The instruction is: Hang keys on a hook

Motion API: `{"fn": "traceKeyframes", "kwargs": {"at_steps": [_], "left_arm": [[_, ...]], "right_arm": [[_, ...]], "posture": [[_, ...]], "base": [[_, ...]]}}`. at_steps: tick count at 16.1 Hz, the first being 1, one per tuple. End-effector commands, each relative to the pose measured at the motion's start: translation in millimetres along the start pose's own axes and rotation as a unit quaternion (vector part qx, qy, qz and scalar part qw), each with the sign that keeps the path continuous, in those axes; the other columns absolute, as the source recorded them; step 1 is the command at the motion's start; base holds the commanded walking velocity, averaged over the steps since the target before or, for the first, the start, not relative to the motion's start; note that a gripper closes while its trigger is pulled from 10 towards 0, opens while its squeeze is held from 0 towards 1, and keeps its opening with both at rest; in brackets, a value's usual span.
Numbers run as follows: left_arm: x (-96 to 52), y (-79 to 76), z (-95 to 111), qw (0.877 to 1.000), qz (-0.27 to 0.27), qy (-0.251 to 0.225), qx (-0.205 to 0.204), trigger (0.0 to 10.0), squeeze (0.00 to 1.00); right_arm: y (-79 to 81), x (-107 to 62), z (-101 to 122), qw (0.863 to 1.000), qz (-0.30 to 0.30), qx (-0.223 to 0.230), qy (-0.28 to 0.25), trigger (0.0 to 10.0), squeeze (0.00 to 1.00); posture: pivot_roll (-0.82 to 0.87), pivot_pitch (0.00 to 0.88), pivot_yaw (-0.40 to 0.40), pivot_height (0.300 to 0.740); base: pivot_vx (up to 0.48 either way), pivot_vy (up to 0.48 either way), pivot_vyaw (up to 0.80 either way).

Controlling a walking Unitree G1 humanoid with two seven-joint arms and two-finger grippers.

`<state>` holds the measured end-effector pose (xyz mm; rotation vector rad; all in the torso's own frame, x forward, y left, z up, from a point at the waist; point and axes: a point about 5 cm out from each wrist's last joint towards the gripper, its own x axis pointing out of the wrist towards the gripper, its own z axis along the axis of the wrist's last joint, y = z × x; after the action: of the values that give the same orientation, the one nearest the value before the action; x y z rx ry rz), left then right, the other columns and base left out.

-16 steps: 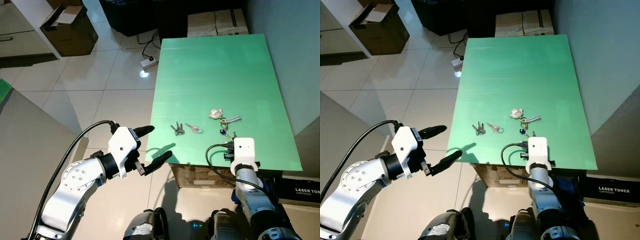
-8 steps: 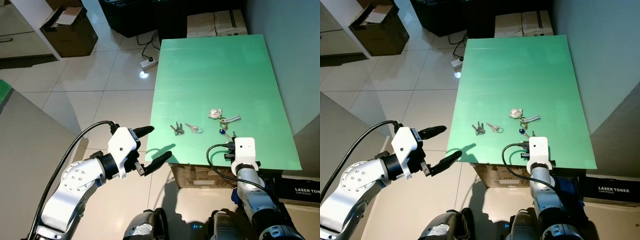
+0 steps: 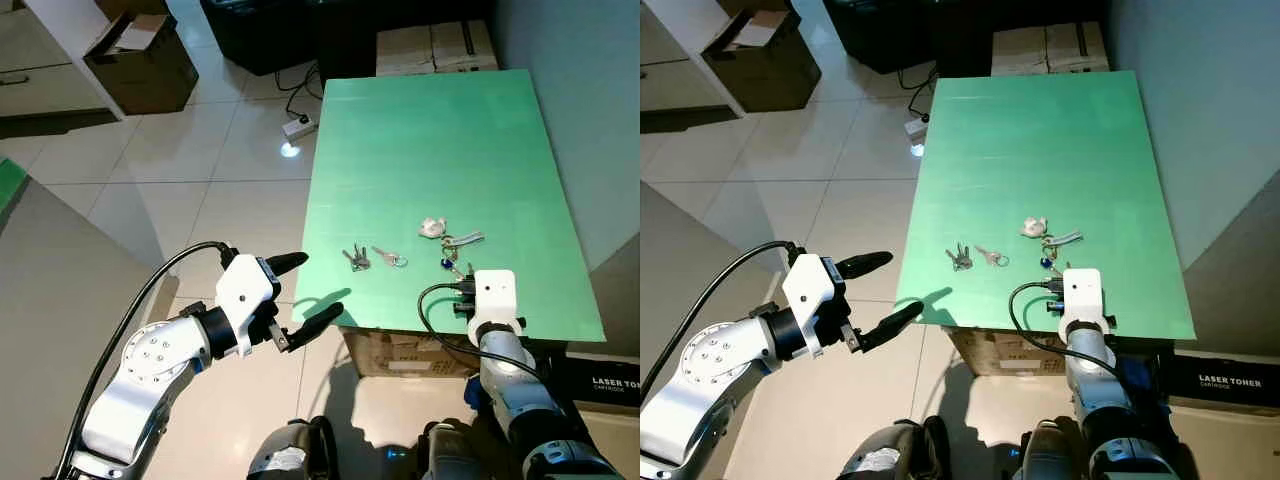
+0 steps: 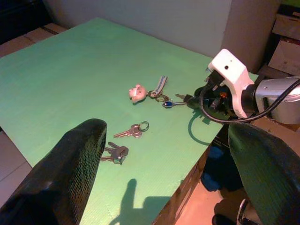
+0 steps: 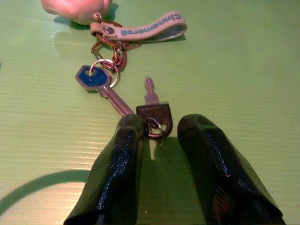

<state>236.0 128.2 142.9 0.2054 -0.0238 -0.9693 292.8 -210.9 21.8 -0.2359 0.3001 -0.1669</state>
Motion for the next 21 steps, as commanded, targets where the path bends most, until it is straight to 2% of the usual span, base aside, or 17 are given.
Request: {"fn": "traceKeyframes", "kwargs": {"at_steps": [1,3,4,6,8,9,10,15,16,21], "left_arm": [[-5.8,1.1,-4.4,1.0,0.003,0.017,0.0,10.0,0.0],[-6.4,1.3,-4.1,1.0,0.003,0.017,0.001,10.0,0.0],[-6.6,1.4,-3.8,1.0,0.003,0.017,0.001,10.0,0.0],[-6.6,1.5,-3.7,1.0,0.002,0.017,0.001,10.0,0.0],[-6.6,1.8,-3.6,1.0,0.001,0.017,0.001,10.0,0.0],[-6.5,2.2,-3.6,1.0,0.001,0.017,0.0,10.0,0.0],[-6.4,3.1,-3.6,1.0,0.002,0.018,0.001,10.0,0.0],[-6.4,3.6,-3.9,1.0,0.003,0.018,0.001,10.0,0.0],[-6.2,3.6,-3.8,1.0,0.003,0.018,0.001,10.0,0.0],[-5.2,3.9,-4.8,1.0,0.008,0.017,0.001,10.0,0.0]], "right_arm": [[4.3,-1.3,-3.2,1.0,0.006,0.008,0.006,10.0,0.0],[5.7,-1.3,-3.9,1.0,0.012,0.008,0.008,9.9,0.0],[6.8,-1.5,-4.8,1.0,0.016,0.009,0.011,6.9,0.0],[7.6,-1.5,-5.8,1.0,0.021,0.01,0.013,3.6,0.0],[7.7,-1.5,-6.0,1.0,0.022,0.01,0.013,3.1,0.0],[7.6,-1.4,-6.0,1.0,0.023,0.01,0.013,2.2,0.0],[7.4,-1.3,-6.2,1.0,0.023,0.01,0.014,1.7,0.0],[7.1,-1.1,-6.9,1.0,0.023,0.01,0.015,0.8,0.0],[6.9,-1.0,-7.1,1.0,0.024,0.009,0.015,0.0,0.0],[6.3,-0.8,-5.3,1.0,0.027,0.012,0.008,0.0,0.0]], "posture": [[0.06,0.192,0.218,0.74],[0.06,0.193,0.219,0.74],[0.06,0.194,0.22,0.74],[0.06,0.194,0.221,0.74],[0.06,0.194,0.221,0.74],[0.06,0.193,0.219,0.74],[0.07,0.196,0.219,0.74],[0.06,0.194,0.218,0.74],[0.07,0.196,0.216,0.74],[0.05,0.191,0.204,0.74]], "base": [[0.0,0.0,0.0],[0.0,0.0,0.0],[0.0,0.0,0.0],[0.0,0.0,0.0],[0.0,0.0,0.0],[0.0,0.0,0.0],[0.0,0.0,0.0],[0.0,0.0,0.0],[0.0,0.0,0.0],[0.0,0.0,0.0]]}}
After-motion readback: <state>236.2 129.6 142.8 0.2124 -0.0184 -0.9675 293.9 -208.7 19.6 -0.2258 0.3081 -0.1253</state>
